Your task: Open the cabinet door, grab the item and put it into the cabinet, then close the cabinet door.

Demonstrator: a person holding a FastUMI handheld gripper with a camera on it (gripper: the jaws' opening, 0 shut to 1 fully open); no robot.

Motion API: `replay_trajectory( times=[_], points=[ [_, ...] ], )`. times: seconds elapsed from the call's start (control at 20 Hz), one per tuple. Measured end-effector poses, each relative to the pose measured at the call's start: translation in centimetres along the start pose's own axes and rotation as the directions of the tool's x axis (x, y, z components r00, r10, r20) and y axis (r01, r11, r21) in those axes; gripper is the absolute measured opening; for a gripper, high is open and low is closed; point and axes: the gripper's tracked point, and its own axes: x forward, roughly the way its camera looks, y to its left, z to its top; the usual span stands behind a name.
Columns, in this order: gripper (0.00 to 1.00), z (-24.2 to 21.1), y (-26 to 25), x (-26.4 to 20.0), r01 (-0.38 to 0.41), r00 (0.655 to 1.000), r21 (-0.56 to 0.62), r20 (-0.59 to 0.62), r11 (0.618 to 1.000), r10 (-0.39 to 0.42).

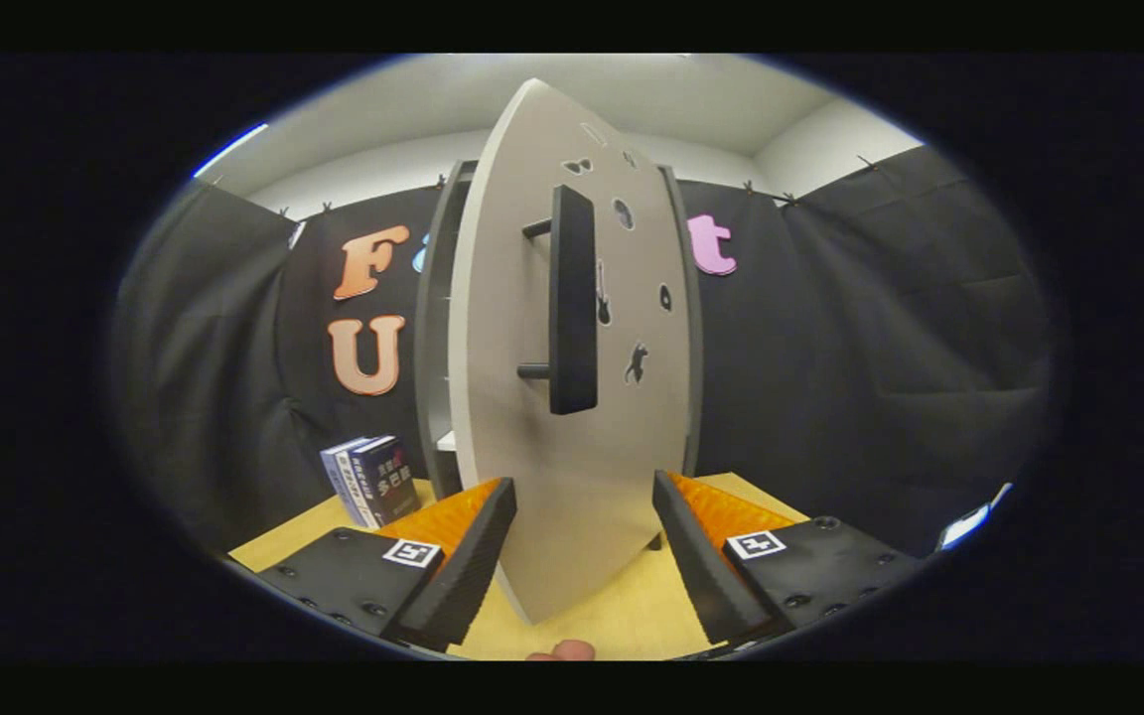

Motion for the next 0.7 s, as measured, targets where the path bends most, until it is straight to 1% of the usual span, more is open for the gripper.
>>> replay_trajectory(
  times=[0.15,0.45,0.7],
  points=[
    [0.87,0.0,2.4,1.0,-0.031,1.0,-0.03,-0.004,0.999,0.031],
    [0.97,0.2,6.4,3.6,-0.121,0.993,-0.026,0.01,0.992,0.121],
    [0.97,-0.2,8.0,6.4,-0.148,0.989,0.022,0.008,0.989,0.148]
  ],
)
